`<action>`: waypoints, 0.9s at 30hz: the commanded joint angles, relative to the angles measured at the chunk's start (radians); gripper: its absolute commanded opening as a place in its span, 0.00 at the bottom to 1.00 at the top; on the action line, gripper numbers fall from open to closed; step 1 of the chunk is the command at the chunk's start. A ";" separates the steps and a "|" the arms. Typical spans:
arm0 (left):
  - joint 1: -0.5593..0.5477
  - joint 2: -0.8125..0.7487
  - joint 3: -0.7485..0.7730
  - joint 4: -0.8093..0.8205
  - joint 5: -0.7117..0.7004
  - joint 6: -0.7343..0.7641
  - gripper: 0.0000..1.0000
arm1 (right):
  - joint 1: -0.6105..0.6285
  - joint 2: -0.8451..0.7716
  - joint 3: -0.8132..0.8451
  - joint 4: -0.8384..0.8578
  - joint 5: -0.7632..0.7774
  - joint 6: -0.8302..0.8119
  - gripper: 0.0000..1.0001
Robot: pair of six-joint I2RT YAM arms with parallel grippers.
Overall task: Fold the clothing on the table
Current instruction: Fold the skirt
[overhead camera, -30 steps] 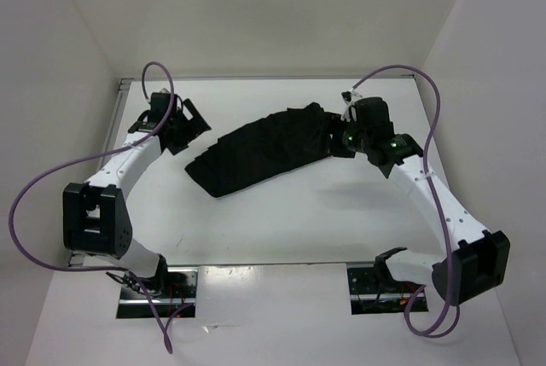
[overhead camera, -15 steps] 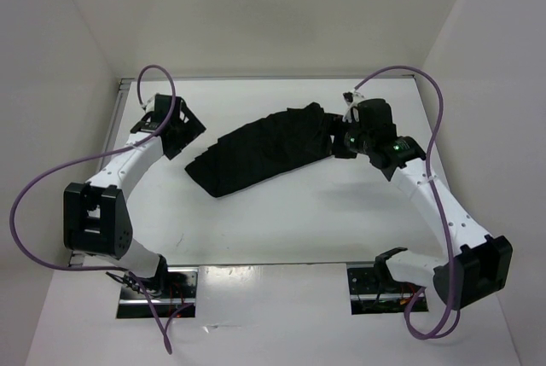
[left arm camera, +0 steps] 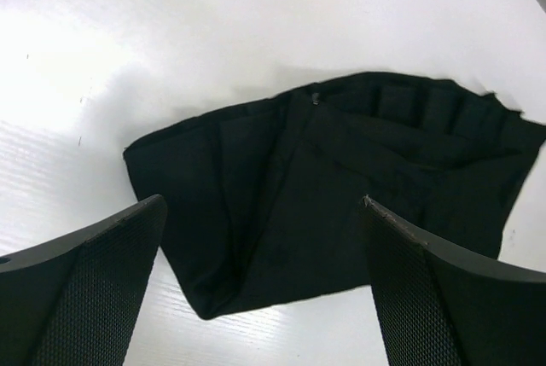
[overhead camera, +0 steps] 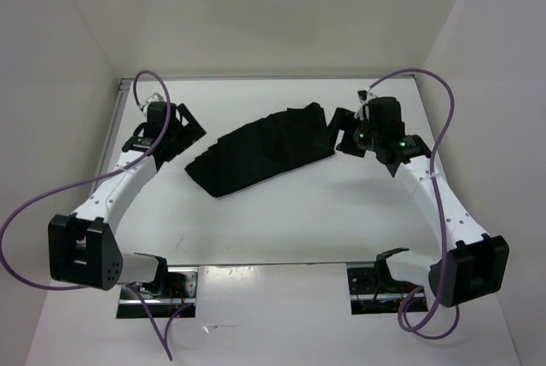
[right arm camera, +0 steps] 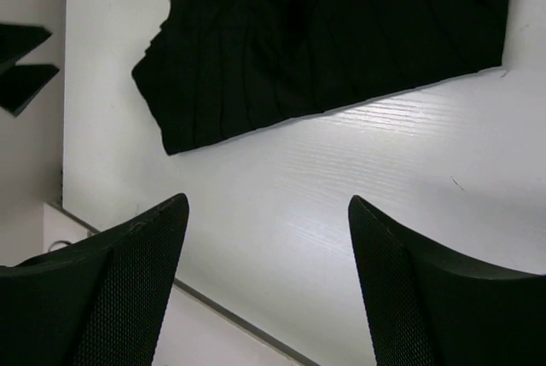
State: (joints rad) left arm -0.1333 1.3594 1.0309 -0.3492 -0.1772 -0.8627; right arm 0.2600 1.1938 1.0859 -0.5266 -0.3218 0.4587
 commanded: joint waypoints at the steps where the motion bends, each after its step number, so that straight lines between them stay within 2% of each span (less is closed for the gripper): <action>1: -0.017 -0.062 -0.002 0.070 0.039 0.108 1.00 | -0.044 0.009 0.017 -0.001 0.026 0.069 0.81; 7: -0.017 -0.177 -0.012 0.070 0.172 0.287 1.00 | -0.054 0.061 0.017 -0.010 0.046 0.153 0.81; 9: -0.017 -0.210 -0.031 0.102 0.263 0.312 1.00 | -0.054 0.092 -0.003 0.003 0.046 0.184 0.81; 14: -0.084 -0.186 -0.016 0.093 0.363 0.361 1.00 | -0.064 0.214 0.029 0.004 0.091 0.183 0.81; 17: -0.141 -0.125 0.023 0.058 0.389 0.373 1.00 | -0.099 0.318 0.141 -0.065 0.125 0.164 0.81; 19: -0.169 -0.085 0.057 0.032 0.430 0.373 0.95 | -0.139 0.357 0.218 -0.088 0.141 0.164 0.81; 23: -0.200 -0.060 0.067 0.032 0.441 0.383 0.64 | -0.182 0.356 0.247 -0.067 0.128 0.196 0.79; 24: -0.200 -0.048 0.067 0.032 0.427 0.393 0.42 | -0.182 0.328 0.232 -0.053 0.128 0.196 0.79; 25: -0.200 -0.033 0.078 0.032 0.415 0.393 0.28 | -0.182 0.328 0.217 -0.026 0.128 0.196 0.79; 27: -0.200 0.004 0.106 0.006 0.394 0.393 0.08 | -0.208 0.317 0.197 -0.026 0.118 0.196 0.79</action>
State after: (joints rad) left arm -0.3328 1.3304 1.0695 -0.3408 0.2237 -0.4961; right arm 0.0662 1.5585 1.2835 -0.5877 -0.2062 0.6411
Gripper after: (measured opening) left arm 0.128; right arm 0.796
